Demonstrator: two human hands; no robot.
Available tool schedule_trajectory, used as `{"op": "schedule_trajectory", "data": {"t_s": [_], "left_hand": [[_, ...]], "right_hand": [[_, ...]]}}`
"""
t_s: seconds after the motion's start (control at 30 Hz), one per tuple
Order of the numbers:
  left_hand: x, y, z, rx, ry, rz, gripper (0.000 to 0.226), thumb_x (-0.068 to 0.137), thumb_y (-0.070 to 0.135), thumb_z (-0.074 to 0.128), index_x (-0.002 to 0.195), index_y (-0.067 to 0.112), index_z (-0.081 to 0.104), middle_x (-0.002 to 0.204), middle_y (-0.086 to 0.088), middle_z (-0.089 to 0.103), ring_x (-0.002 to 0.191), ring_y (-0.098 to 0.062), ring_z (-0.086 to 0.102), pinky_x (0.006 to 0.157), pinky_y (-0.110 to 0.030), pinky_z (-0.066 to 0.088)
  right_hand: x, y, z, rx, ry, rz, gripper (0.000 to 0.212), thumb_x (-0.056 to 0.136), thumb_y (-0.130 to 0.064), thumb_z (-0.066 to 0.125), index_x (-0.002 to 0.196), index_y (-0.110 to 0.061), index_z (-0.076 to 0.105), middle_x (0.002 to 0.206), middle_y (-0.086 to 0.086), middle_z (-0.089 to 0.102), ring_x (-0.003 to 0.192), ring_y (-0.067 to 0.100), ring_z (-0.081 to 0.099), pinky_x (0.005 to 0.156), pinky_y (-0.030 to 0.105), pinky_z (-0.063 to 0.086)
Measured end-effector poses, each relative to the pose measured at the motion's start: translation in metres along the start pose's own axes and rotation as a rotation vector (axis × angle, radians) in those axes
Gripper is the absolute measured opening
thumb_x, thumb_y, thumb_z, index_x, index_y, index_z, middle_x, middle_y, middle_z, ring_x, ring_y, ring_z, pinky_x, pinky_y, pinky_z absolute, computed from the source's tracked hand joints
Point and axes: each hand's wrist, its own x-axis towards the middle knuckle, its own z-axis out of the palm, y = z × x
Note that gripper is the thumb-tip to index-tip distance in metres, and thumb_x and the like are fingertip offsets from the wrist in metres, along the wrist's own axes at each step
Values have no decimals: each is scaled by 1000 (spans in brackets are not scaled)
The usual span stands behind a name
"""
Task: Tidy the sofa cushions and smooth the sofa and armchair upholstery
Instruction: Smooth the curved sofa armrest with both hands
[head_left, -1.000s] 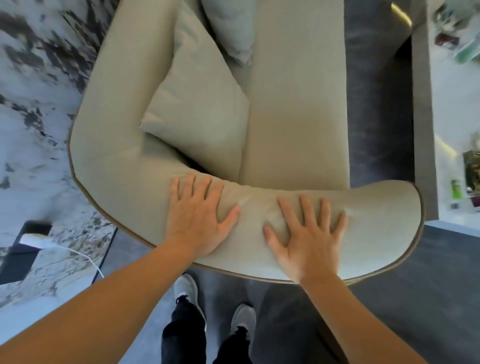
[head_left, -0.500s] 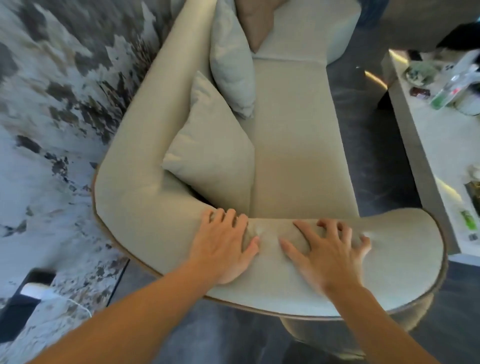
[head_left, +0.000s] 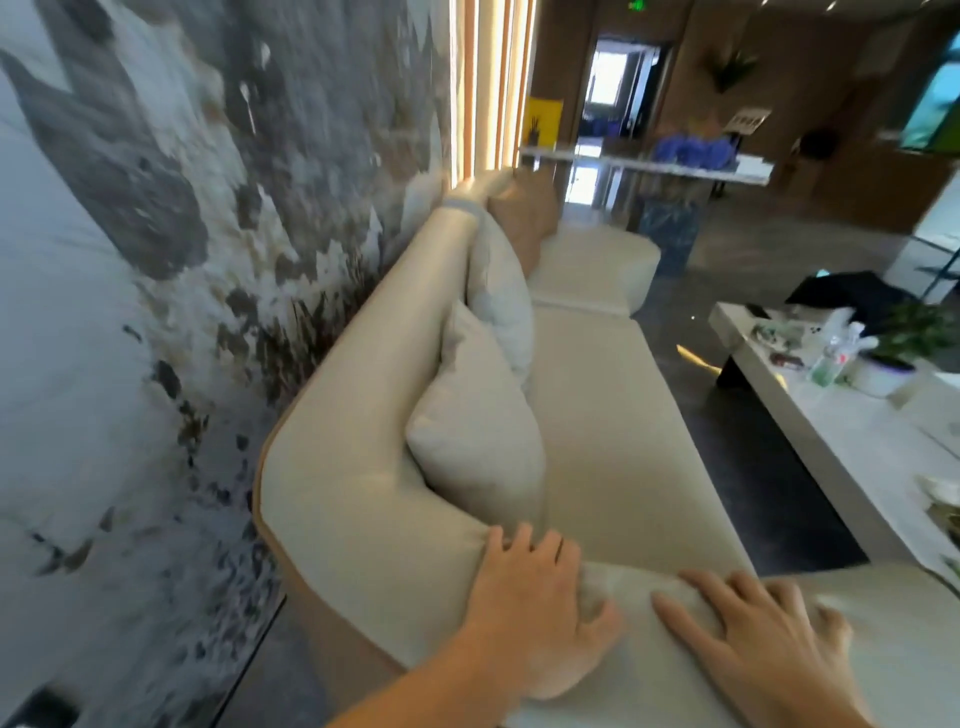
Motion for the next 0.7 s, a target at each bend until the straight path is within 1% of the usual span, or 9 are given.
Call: {"op": "schedule_trajectory", "data": {"t_s": [0.1,0.17,0.27,0.37,0.4,0.47,0.53,0.63,0.7], "left_hand": [[-20,-13,-10,50,-64,33,61,83,67,25,109,19,52,115,-6,55,113,-33,43,104,-54,25],[-32,-21,-16,75,-73,33,60,82,67,23,109,22,51,116,-4,54,113,-30,43,104,-49,24],[-47,-31,-16,91,-94,42,63,82,70,20,115,27,52,121,5,55,117,-21,44,110,-38,21],[-40,-34,-18,32,-99,-25,71,77,78,21,121,34,55,126,14,58,122,-12,44,112,-31,19],[-34,-37,-19,15,-135,-53,75,75,81,19,121,34,56,127,13,59,123,-12,45,112,-32,20],[-22,-47,-23,52,-217,-120,85,72,84,12,120,32,60,129,7,61,126,-16,47,116,-38,17],[-14,-54,-28,132,-278,-195,93,72,85,6,119,31,64,129,-1,62,127,-23,46,117,-47,13],[-14,-53,-27,188,-281,-231,92,71,84,3,117,34,64,128,-3,60,123,-27,45,105,-47,26],[-18,-49,-27,186,-284,-221,92,70,83,1,117,34,63,129,-2,59,124,-28,43,102,-46,29]], "right_hand": [[-25,-20,2,39,-22,48,88,60,-95,1,136,-62,31,138,-23,42,132,11,31,110,54,18],[-38,-30,3,52,-2,57,89,58,-95,1,136,-63,30,140,-23,41,133,10,30,109,54,14],[-48,-36,5,61,-22,41,88,60,-95,-1,136,-64,28,144,-20,38,135,12,27,107,54,13],[-41,-34,7,111,-20,19,89,58,-96,1,137,-64,26,151,-23,32,141,12,24,109,58,7],[-37,-32,8,110,-30,6,89,57,-96,1,137,-65,25,153,-25,31,142,11,22,109,59,4],[-36,-29,13,109,-20,-20,90,56,-97,0,137,-66,24,152,-27,32,143,11,22,108,60,1],[-39,-26,17,100,20,-58,91,57,-97,-2,135,-63,30,145,-26,40,139,12,27,107,58,4],[-45,-22,17,72,35,-123,91,61,-95,-1,132,-56,40,134,-18,49,132,18,35,105,58,12],[-48,-20,16,59,48,-151,91,62,-93,-2,130,-54,43,132,-15,51,130,21,37,103,57,17]]}}
